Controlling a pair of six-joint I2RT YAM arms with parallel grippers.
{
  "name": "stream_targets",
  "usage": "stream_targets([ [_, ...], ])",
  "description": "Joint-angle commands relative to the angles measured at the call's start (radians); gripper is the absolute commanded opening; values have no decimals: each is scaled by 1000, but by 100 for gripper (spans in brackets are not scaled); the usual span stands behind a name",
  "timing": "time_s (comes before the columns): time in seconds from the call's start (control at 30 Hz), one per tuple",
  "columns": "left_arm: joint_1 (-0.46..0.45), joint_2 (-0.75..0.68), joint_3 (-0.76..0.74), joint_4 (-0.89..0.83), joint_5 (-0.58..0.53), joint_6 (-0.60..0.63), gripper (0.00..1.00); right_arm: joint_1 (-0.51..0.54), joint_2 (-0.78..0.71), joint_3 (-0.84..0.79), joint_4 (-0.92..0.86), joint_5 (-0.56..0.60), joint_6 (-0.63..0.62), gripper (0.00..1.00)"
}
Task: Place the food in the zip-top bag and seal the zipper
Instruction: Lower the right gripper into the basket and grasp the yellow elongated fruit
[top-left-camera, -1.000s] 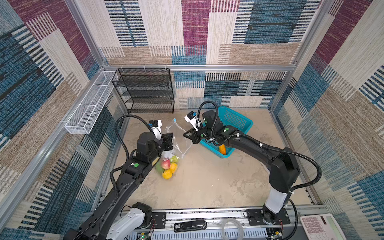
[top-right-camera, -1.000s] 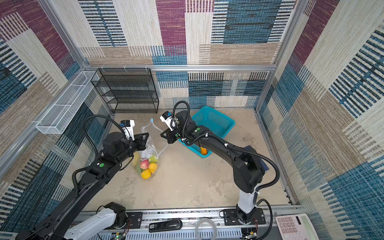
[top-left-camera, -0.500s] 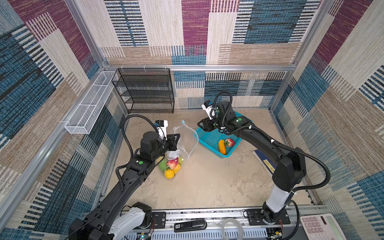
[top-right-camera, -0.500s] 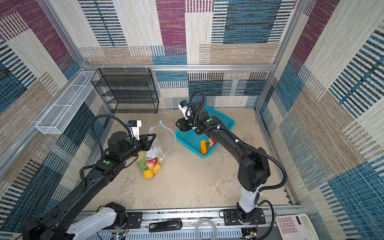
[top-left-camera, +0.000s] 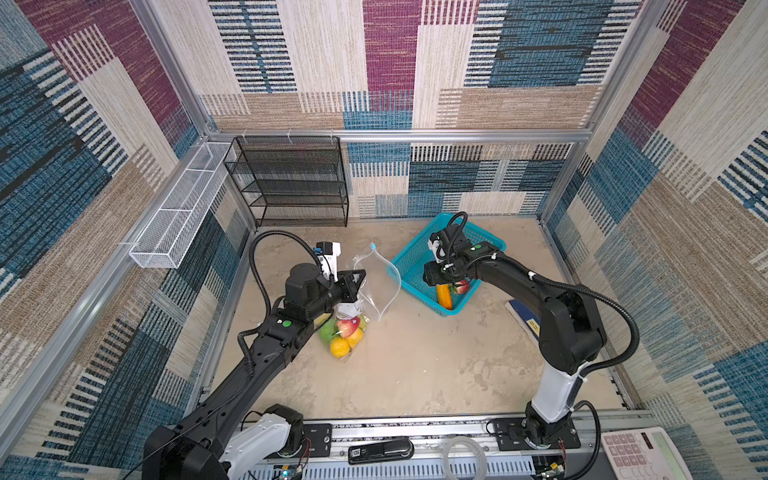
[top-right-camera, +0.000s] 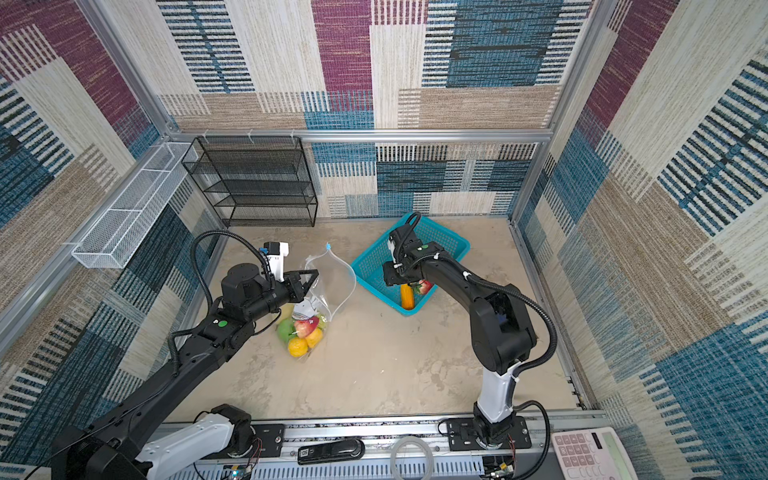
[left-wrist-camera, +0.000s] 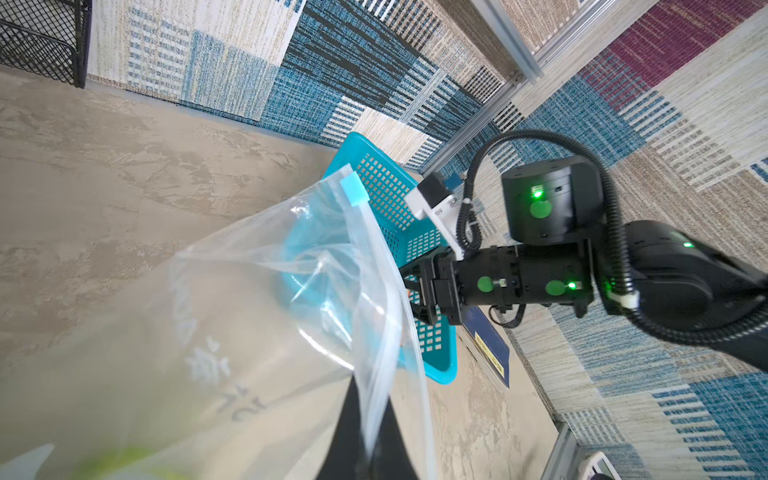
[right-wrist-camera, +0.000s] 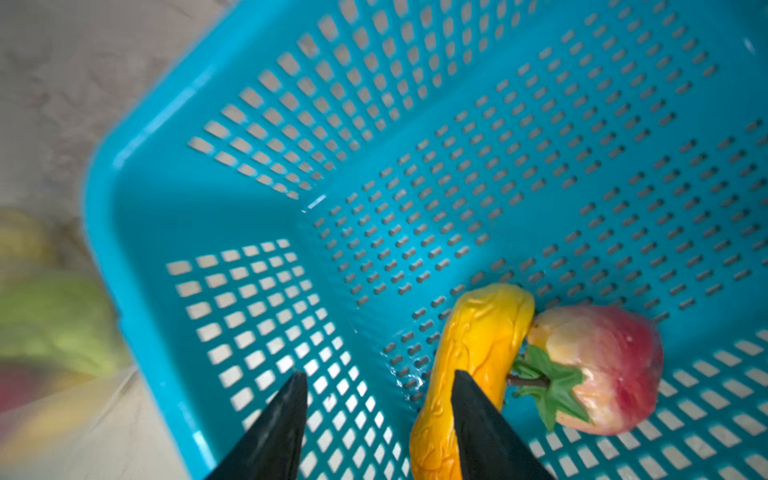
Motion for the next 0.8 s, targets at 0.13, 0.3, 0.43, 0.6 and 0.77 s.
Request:
stream_targets([
  [0.13,-1,-14,-21,35,1,-22,0,-15,28,-39,-38,104,49,59],
  [0.3,-1,-6,-19,37,2,-26,0,-26,34,-74,-6,78,48,58],
  [0.43,-1,-10,-21,36,3,-29,0,-26,63,-83,10,75,47,57],
  [0.6,-2,-20,-29,36,-11,-33,0,-27,97,-81,38,66,38,57],
  [0.77,-1,-24,-27,33,-12,-34,0,-27,129,-65,61,56,27,56],
])
